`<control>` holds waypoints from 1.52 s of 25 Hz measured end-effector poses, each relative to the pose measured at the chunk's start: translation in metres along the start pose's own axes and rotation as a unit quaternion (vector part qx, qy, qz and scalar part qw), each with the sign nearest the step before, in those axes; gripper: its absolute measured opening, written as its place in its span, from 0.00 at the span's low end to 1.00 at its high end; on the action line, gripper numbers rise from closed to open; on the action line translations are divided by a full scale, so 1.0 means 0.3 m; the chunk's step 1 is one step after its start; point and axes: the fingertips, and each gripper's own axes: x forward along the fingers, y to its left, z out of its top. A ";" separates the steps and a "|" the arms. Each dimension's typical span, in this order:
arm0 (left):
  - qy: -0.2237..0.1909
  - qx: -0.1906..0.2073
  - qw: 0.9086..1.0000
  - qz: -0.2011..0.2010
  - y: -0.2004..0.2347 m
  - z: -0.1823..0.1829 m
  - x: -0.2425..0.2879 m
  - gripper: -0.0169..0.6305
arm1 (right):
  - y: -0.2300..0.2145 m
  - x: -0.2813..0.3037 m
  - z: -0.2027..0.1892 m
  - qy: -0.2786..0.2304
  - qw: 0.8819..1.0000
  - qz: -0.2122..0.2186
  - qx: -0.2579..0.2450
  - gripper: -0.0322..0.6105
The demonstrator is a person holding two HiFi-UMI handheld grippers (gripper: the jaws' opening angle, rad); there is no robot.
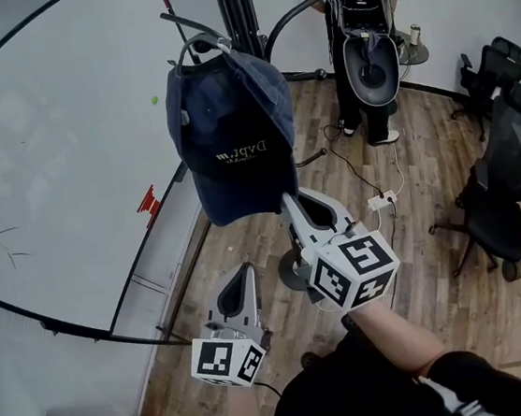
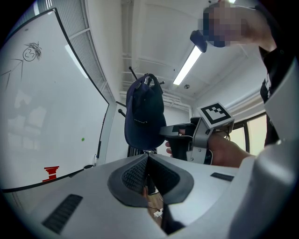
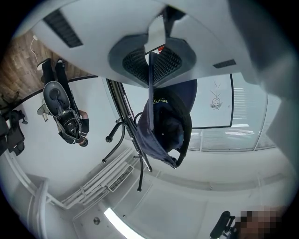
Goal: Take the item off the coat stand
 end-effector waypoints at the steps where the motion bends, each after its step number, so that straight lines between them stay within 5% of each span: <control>1: 0.001 -0.001 1.000 0.000 0.002 0.001 -0.002 0.05 | -0.001 -0.001 -0.001 0.001 1.000 -0.001 0.000 0.12; 18: 0.001 0.004 0.999 0.045 -0.085 -0.006 0.050 0.05 | -0.042 -0.081 -0.119 0.046 0.996 0.070 0.004 0.12; 38: 0.005 -0.002 0.987 0.163 -0.294 -0.065 0.119 0.05 | -0.277 -0.162 -0.183 0.149 0.978 0.146 -0.005 0.12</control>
